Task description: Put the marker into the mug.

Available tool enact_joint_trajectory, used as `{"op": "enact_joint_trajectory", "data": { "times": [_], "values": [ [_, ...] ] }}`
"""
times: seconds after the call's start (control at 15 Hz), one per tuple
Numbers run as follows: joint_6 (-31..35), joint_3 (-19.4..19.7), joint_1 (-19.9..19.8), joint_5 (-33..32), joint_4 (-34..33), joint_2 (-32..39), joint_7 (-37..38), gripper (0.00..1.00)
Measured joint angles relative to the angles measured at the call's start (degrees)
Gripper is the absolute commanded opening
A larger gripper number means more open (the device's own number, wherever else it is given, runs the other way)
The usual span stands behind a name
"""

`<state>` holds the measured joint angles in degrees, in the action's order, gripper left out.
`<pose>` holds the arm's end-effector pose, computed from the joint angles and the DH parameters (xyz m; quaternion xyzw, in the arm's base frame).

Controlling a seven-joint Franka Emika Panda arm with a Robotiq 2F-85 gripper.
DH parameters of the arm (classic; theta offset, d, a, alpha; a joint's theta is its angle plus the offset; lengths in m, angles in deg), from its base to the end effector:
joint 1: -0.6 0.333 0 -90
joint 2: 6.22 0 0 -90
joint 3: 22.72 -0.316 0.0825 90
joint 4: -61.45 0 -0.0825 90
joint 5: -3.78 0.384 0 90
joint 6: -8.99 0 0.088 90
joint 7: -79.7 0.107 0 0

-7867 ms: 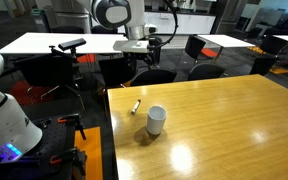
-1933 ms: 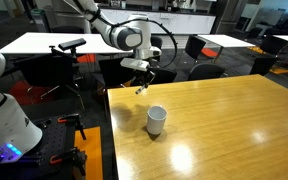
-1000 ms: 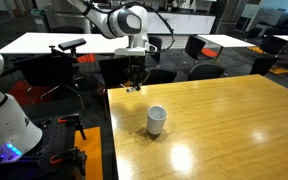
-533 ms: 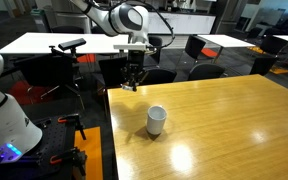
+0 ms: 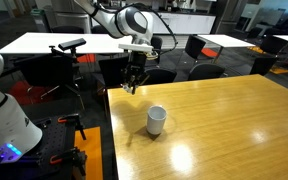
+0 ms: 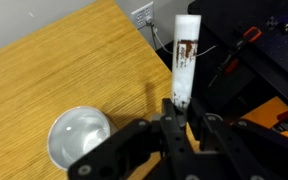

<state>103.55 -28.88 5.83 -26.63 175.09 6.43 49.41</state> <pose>0.5343 0.0547 0.3357 0.8372 0.4185 -0.2974 0.1883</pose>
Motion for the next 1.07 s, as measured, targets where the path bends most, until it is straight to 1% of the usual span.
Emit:
{"op": "enact_joint_trajectory", "data": {
  "times": [0.27, 0.33, 0.8, 1.07],
  "values": [
    [-0.07, 0.0, 0.0, -0.01, -0.43, 0.39, -0.01, 0.19],
    [-0.08, 0.0, 0.0, -0.01, -0.45, 0.4, -0.01, 0.05],
    [-0.14, -0.09, 0.06, 0.0, -0.42, 0.47, 0.3, 0.05],
    [-2.39, -0.2, 0.63, -1.23, -0.52, 0.36, 0.33, 0.05]
  ]
}}
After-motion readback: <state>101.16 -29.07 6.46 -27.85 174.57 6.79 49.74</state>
